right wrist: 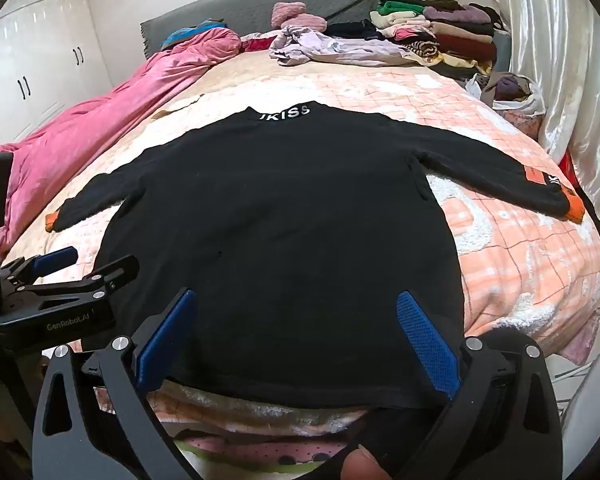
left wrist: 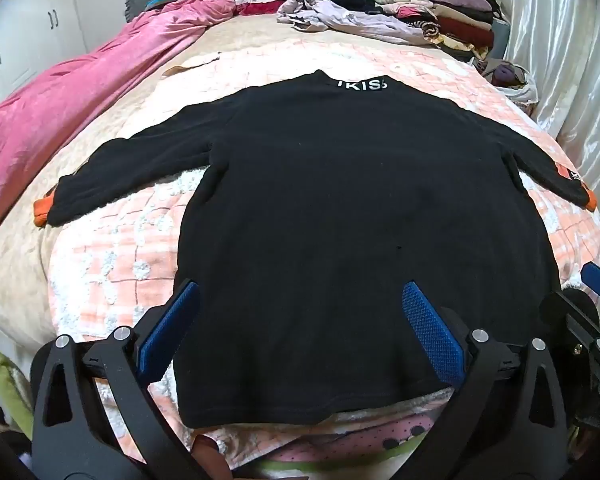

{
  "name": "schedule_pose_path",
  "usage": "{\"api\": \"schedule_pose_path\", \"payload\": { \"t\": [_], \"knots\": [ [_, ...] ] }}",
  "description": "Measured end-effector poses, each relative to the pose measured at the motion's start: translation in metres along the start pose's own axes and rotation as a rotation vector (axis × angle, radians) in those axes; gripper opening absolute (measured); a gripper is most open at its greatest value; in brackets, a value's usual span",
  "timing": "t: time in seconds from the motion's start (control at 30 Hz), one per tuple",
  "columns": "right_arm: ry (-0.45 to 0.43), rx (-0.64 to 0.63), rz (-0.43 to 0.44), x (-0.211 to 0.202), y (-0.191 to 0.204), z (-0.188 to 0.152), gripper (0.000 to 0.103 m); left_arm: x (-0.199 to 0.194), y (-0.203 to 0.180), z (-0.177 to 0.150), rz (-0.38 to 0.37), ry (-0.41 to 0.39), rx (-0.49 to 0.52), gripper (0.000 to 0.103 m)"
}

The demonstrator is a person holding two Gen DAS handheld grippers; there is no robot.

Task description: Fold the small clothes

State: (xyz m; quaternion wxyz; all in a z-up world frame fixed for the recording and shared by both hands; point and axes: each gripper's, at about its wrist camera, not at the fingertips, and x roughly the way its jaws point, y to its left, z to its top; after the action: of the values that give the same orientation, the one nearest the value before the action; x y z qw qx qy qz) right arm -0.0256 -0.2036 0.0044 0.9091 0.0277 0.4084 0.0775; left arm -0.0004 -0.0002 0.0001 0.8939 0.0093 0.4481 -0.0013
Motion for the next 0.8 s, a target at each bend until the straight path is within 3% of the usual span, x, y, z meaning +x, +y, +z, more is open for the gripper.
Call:
{"api": "schedule_pose_path", "payload": {
  "t": [0.8],
  "knots": [
    [0.005, 0.011, 0.006, 0.0016, -0.0019, -0.0004, 0.099, 0.0044, -0.0014, -0.0007, -0.015, 0.020, 0.004, 0.095]
  ]
}}
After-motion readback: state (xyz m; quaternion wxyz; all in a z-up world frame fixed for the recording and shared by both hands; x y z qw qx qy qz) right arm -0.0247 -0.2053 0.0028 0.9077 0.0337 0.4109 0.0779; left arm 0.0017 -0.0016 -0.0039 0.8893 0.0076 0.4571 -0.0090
